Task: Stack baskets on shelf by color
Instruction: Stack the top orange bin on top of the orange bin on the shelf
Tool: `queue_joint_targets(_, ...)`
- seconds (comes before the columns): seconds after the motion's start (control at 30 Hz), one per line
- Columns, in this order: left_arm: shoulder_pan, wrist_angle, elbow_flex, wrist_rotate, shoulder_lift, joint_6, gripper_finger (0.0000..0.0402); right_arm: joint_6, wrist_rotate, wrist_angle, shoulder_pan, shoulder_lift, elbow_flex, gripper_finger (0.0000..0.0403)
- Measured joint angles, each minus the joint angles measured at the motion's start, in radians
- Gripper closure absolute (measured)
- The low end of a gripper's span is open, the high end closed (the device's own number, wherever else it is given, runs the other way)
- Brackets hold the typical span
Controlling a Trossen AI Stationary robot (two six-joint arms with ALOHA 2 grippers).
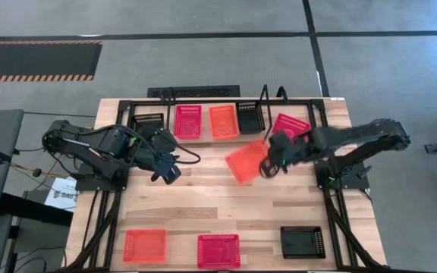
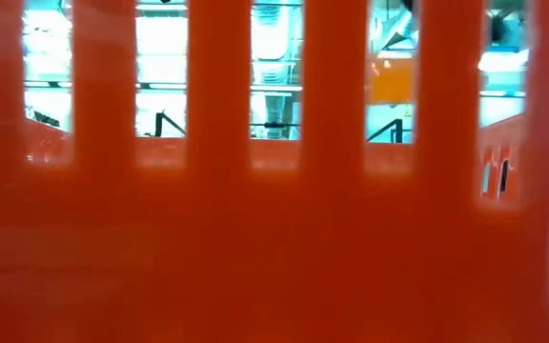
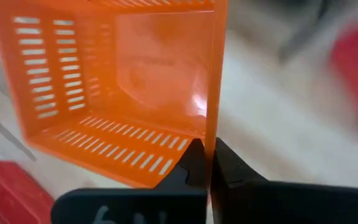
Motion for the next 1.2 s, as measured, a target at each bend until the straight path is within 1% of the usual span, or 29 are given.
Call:
queue_joint_targets(0.07, 0.0, 0.0, 0.0, 0.0, 0.0, 0.012, 0.0288, -0.143, 0.029, -0.004, -0.049, 0.0, 0.106, 0.04)
queue_joint_targets(0.23, 0.0, 0.0, 0.0, 0.015, 0.0, 0.044, 0.0288, -0.454, 0.035, -0.007, -0.213, 0.023, 0.319, 0.0401)
queue_joint_targets(0.3, 0.0, -0.001, 0.0, 0.035, 0.0, 0.062, 0.0288, -0.556, 0.026, -0.016, -0.286, 0.054, 0.392, 0.0401)
queue_joint_targets(0.37, 0.0, -0.001, 0.0, 0.047, 0.0, 0.074, 0.0288, -0.649, -0.018, -0.017, -0.354, 0.101, 0.463, 0.0401)
queue_joint_targets(0.43, 0.0, -0.002, 0.0, 0.053, 0.0, 0.079, 0.0288, -0.749, -0.084, -0.015, -0.416, 0.166, 0.531, 0.0401)
queue_joint_targets(0.5, 0.0, -0.003, 0.0, 0.053, 0.0, 0.08, 0.0288, -0.851, -0.172, -0.018, -0.471, 0.246, 0.604, 0.0401)
queue_joint_targets(0.57, 0.0, -0.003, 0.0, 0.052, 0.0, 0.078, 0.0288, -0.958, -0.288, -0.022, -0.522, 0.329, 0.684, 0.0401)
queue_joint_targets(0.67, 0.0, -0.003, 0.0, 0.052, 0.0, 0.067, 0.0288, -1.162, -0.463, -0.057, -0.59, 0.446, 0.808, 0.0401)
queue_joint_targets(0.77, 0.0, -0.002, 0.0, 0.05, 0.0, 0.043, 0.0288, -1.335, -0.586, -0.133, -0.647, 0.56, 0.928, 0.0401)
queue_joint_targets(0.83, 0.0, -0.002, 0.0, 0.049, 0.0, 0.014, 0.0288, -1.43, -0.604, -0.206, -0.679, 0.634, 1.004, 0.0401)
queue_joint_targets(0.9, 0.0, -0.002, 0.0, 0.05, 0.0, -0.023, 0.0288, -1.5, -0.602, -0.251, -0.712, 0.701, 1.063, 0.0401)
queue_joint_targets(1.03, 0.0, -0.002, 0.0, 0.048, 0.0, -0.078, 0.0288, -1.614, -0.583, -0.239, -0.776, 0.775, 1.043, 0.0401)
queue_joint_targets(1.2, 0.0, -0.001, 0.0, 0.041, 0.0, -0.132, 0.0288, -1.713, -0.547, -0.215, -0.806, 0.862, 1.044, 0.0401)
